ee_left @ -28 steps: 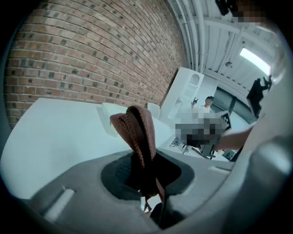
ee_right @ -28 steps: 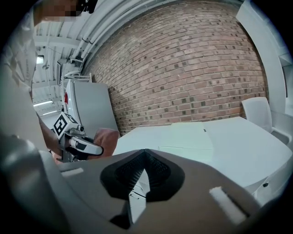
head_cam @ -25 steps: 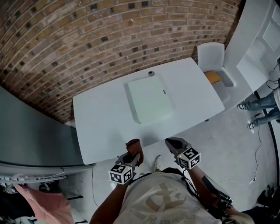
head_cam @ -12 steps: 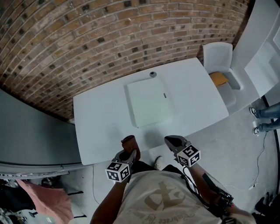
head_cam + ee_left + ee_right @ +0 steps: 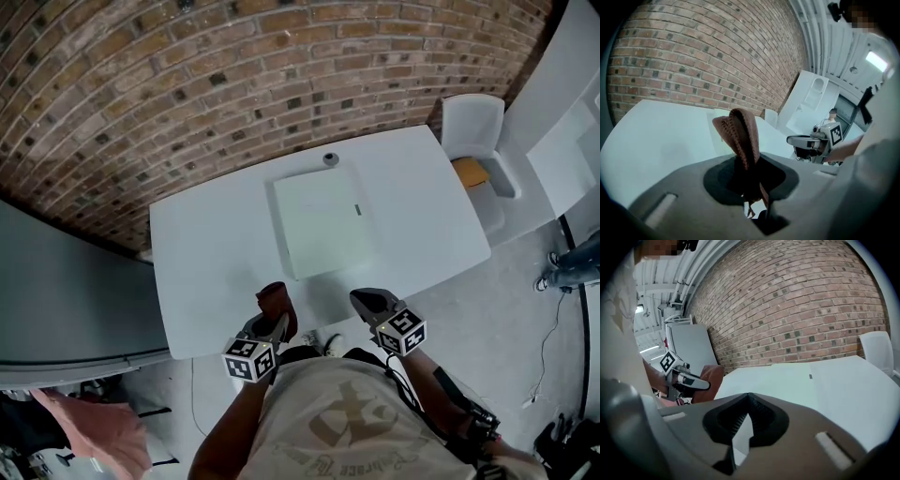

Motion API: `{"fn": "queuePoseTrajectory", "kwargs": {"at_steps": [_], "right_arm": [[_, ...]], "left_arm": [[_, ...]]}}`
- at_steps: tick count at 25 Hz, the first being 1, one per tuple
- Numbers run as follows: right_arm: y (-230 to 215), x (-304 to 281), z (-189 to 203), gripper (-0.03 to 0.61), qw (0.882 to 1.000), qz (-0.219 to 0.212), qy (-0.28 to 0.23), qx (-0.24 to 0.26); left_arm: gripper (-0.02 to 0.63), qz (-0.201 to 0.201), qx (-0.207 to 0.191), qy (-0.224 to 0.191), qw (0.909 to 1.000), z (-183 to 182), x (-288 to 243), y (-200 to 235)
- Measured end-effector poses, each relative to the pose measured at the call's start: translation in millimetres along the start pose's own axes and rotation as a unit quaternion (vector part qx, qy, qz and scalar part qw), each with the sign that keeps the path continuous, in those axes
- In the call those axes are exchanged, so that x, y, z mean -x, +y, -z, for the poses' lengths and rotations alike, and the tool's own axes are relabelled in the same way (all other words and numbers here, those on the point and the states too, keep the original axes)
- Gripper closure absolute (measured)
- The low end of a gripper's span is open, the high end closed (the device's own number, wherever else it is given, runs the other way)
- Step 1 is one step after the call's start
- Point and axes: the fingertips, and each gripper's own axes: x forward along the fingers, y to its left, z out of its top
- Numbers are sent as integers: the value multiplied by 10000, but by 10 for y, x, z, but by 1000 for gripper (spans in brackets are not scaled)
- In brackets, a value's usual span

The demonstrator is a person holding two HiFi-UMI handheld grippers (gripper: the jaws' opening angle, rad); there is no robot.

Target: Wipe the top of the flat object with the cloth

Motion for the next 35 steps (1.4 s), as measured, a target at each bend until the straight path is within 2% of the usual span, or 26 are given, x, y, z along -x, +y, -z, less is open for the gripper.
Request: {"fn": "queuePoseTrajectory", "kwargs": {"at_steps": [11,16,26,30,35], "right_arm": [[-171,-413,-440,571,9989,280,121,347],[-212,-551,-410,571,9979,351,329,435],[-380,-740,-439,571,9960,157,706,526],[-490,-778,-450,571,9947,53,845,586],[-679,-851,-369,571,9891,23,1269,742]], "left_arm": [[545,148,313,154,9993,-309,-297,488],[545,227,495,276,9981,-290,-389,614],[545,183,968,432,9942,-177,-530,695],[545,161,1276,547,9902,-110,-674,716],[544,222,1583,843,9835,-44,-876,738]]}}
